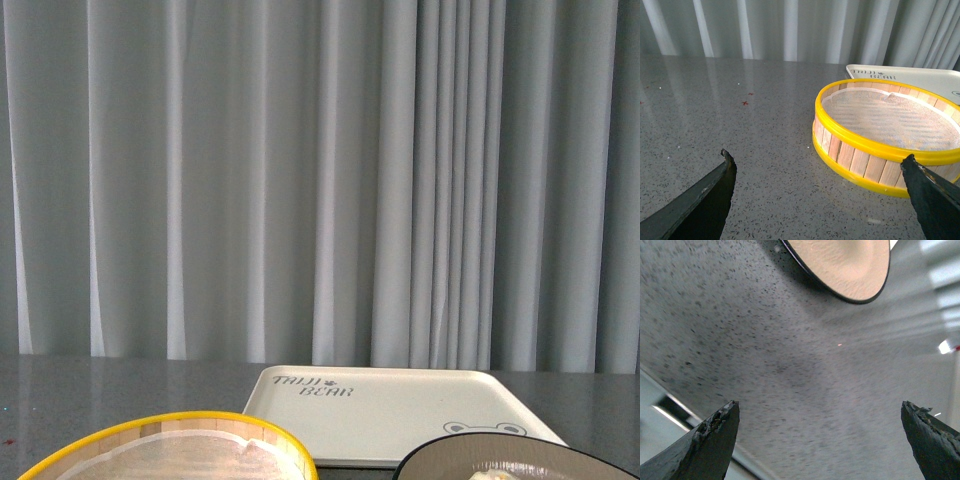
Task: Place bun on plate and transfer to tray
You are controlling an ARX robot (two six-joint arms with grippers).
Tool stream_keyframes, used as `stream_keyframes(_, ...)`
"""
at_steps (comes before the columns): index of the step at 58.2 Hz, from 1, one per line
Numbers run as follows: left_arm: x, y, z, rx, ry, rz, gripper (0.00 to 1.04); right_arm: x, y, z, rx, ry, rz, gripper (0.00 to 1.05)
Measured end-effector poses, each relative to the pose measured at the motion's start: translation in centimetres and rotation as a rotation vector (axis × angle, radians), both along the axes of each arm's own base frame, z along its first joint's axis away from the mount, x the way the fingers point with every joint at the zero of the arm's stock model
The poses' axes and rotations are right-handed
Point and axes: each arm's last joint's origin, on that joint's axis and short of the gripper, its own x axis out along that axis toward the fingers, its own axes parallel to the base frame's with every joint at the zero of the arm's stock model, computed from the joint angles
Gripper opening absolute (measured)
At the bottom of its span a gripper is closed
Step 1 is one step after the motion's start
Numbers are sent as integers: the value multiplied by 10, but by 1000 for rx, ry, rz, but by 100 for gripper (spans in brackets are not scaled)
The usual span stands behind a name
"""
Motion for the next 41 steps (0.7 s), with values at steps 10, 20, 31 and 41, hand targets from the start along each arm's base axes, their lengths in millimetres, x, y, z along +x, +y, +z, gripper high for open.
stream_keyframes(10,0,0,0,0,-1,0,98,20,3,-7,-295,-93,249,96)
stream_keyframes(20,0,0,0,0,0,0,98,36,21,-16,-362,-79,421,96)
stream_keyframes(31,0,0,0,0,0,0,98,47,37,-22,-347,-111,482,96)
stream_keyframes(41,0,0,0,0,0,0,98,48,36,-25,-354,-111,472,96)
